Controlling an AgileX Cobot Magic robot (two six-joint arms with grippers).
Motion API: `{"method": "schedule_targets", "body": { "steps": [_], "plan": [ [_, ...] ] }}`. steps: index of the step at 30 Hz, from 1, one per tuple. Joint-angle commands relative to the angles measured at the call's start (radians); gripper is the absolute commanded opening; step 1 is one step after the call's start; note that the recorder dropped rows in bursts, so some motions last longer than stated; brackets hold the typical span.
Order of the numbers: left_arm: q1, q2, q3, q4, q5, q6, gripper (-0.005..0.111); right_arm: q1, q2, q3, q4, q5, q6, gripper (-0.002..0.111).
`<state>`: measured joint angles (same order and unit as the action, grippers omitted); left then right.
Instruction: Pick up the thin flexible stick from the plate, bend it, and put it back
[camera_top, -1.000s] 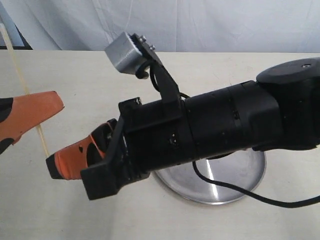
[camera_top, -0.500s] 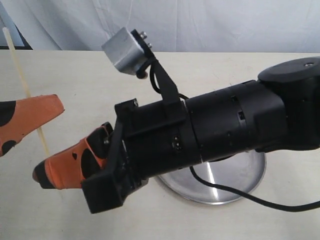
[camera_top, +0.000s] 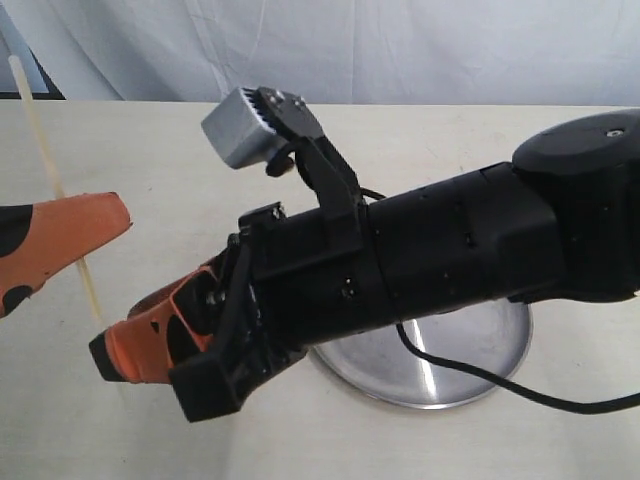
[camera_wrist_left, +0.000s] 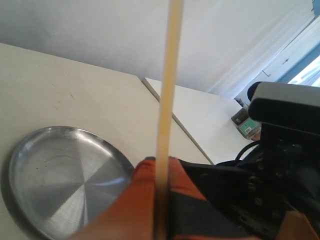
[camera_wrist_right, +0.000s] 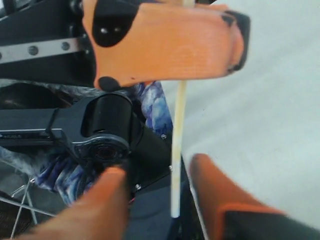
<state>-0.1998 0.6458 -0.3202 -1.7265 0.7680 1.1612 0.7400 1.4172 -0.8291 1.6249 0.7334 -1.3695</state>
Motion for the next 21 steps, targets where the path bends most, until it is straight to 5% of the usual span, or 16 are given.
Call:
{"method": "schedule_targets", "body": {
  "steps": [1, 7, 15, 21],
  "plan": [
    [-0.002, 0.001, -0.001, -0.018, 0.022, -0.045, 0.0, -0.001, 0.002, -0.007, 0.012, -0.051, 0.0, 0.061],
    [-0.002, 0.001, -0.001, -0.018, 0.032, -0.072, 0.0, 0.0, 0.071, -0.007, 0.094, -0.021, 0.0, 0.047],
    [-0.002, 0.001, -0.001, -0.018, 0.04, -0.084, 0.0, 0.0, 0.134, -0.007, 0.12, 0.048, -0.011, 0.044],
    [-0.002, 0.001, -0.001, -0.018, 0.042, -0.077, 0.0, 0.0, 0.135, -0.007, 0.12, 0.075, -0.011, 0.0]
  ]
}}
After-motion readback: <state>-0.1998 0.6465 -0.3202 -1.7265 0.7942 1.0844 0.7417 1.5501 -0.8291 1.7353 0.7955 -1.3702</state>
